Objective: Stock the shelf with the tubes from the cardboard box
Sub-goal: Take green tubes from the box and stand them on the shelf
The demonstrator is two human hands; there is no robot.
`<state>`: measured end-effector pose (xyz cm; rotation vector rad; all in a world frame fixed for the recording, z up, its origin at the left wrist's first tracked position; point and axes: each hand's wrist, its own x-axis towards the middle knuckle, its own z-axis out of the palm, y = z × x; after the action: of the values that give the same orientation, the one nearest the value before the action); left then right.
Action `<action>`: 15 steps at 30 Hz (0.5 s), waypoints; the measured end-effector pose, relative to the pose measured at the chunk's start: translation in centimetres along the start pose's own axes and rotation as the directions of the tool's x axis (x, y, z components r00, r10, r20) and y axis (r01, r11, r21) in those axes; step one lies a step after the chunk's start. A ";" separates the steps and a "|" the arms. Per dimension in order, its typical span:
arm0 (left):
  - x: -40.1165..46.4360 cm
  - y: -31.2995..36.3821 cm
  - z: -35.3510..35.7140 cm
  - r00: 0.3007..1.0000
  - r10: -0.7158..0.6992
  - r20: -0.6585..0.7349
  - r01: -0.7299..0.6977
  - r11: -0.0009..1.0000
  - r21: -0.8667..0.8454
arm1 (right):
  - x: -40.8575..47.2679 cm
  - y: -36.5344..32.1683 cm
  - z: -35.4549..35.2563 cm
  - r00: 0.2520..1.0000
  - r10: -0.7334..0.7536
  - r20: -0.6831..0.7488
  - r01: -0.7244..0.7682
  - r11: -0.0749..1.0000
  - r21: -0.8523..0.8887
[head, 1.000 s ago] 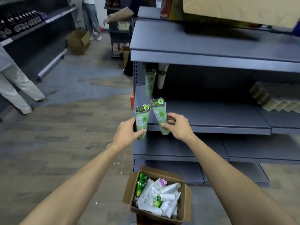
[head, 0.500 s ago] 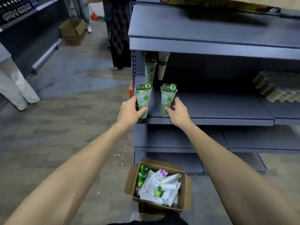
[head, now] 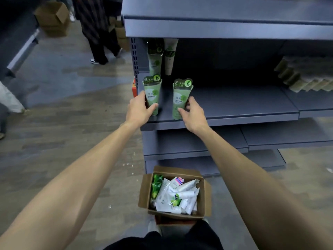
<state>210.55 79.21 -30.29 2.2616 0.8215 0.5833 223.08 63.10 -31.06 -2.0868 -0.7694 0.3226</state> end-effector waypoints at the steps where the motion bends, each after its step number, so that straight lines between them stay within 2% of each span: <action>1: 0.2 0.0 0.2 1.000 0.006 -0.002 -0.006 1.000 0.001 | 0.0 0.0 0.0 1.000 -0.001 0.001 0.001 1.000 0.009; 15: 4.5 -0.3 3.1 0.997 -0.034 -0.076 0.030 0.998 -0.058 | 0.7 0.9 -0.5 0.994 -0.070 0.080 0.068 0.997 0.021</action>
<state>215.44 81.15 -31.85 2.1819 0.8661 0.6737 224.22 62.88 -31.43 -2.0354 -0.8815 0.3765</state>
